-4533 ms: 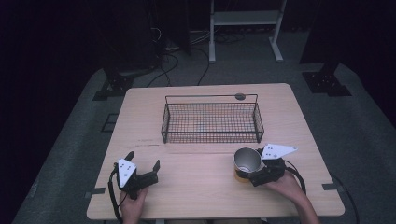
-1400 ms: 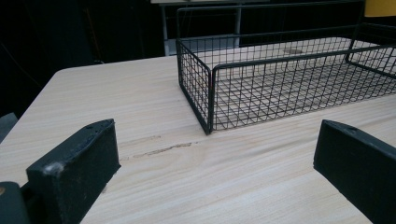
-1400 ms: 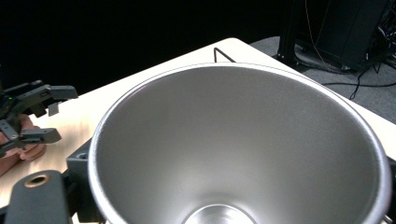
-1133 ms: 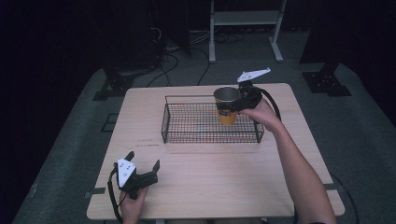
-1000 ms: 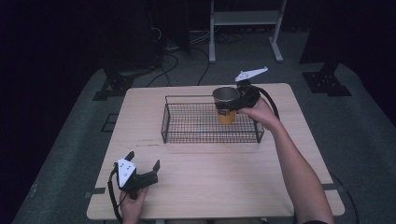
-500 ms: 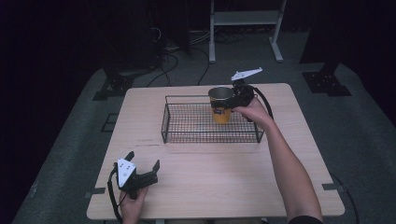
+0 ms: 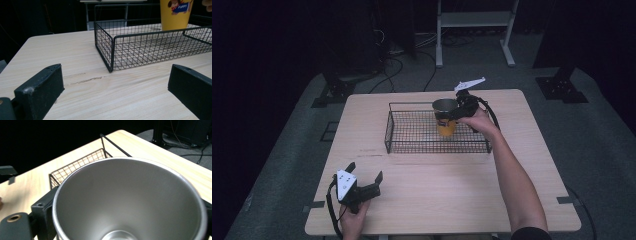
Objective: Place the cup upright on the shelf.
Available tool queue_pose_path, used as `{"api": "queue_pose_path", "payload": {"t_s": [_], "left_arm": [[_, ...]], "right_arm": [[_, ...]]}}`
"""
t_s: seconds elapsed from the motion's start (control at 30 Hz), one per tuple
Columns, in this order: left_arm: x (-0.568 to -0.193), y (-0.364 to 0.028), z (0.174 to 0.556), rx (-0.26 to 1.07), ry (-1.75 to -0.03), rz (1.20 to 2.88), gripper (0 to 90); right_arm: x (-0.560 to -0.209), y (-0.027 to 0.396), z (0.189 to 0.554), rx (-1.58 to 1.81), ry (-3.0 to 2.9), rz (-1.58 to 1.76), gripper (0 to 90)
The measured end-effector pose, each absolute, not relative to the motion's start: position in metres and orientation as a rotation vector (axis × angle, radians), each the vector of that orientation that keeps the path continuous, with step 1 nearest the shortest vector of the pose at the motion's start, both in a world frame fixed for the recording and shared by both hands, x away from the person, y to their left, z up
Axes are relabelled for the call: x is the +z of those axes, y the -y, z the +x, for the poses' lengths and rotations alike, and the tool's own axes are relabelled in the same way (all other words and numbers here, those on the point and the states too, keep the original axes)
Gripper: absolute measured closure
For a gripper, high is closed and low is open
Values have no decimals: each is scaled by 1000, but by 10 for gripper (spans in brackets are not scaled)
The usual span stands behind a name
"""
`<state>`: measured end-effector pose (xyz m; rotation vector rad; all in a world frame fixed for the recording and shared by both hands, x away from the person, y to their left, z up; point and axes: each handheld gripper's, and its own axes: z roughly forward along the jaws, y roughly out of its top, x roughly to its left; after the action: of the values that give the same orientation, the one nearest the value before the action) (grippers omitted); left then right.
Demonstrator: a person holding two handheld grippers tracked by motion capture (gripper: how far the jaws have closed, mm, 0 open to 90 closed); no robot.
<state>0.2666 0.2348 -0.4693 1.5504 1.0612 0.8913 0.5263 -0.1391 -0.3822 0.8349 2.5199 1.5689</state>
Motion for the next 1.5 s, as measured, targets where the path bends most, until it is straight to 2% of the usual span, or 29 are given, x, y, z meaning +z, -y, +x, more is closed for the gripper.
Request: {"api": "queue_pose_path", "payload": {"t_s": [0.6,1.5], "left_arm": [[-469,-235,267,886,-1061,1548,0],[-469,-235,267,886,-1061,1549,0]], "right_arm": [[-408,128,532,1368,-2566,792,86],[-414,130,523,1306,-2553,756,66]]}}
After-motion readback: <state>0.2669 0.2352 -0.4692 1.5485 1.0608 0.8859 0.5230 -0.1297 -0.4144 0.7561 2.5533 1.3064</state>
